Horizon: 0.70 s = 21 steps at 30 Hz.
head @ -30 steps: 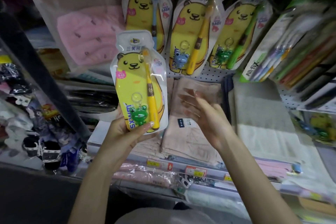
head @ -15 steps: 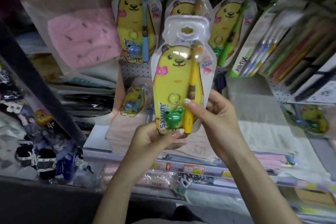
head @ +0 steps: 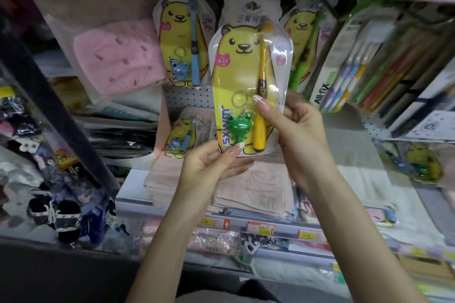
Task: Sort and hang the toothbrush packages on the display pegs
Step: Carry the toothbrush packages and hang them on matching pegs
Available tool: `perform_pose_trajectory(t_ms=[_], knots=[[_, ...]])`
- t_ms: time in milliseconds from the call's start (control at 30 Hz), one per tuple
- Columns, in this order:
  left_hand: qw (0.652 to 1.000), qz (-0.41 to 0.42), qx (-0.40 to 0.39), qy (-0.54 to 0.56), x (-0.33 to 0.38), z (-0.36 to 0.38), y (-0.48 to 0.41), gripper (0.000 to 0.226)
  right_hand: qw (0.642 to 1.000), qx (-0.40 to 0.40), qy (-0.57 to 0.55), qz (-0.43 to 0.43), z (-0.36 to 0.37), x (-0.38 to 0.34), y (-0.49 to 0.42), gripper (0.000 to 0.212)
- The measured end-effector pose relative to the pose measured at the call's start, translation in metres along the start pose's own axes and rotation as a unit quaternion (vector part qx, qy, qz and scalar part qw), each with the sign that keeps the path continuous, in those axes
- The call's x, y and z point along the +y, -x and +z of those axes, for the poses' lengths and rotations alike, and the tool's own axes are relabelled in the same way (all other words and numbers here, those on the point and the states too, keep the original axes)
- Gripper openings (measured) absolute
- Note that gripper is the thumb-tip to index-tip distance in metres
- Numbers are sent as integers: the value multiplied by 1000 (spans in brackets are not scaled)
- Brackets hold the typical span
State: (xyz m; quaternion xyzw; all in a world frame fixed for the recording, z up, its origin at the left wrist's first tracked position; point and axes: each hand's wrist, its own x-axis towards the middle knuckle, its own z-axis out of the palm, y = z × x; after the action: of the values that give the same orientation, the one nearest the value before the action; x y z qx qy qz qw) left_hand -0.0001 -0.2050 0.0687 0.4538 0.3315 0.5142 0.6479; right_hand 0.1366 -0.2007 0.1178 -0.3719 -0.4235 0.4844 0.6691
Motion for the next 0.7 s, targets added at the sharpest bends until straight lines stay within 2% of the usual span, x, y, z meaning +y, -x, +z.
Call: perform_pose_trajectory(t_ms=[400,500,700], knots=[[1000,2,12,22,-4,-5,-8,16,998,51,10,45,-2,9,-6,22],[999,-6,18,26,-6,-10,-19,25,995,57,47,72,-7,15,-8,20],[998,-33,-2,46,-13,-19,-46,35,988,111,83,66,-11,28,-25,22]])
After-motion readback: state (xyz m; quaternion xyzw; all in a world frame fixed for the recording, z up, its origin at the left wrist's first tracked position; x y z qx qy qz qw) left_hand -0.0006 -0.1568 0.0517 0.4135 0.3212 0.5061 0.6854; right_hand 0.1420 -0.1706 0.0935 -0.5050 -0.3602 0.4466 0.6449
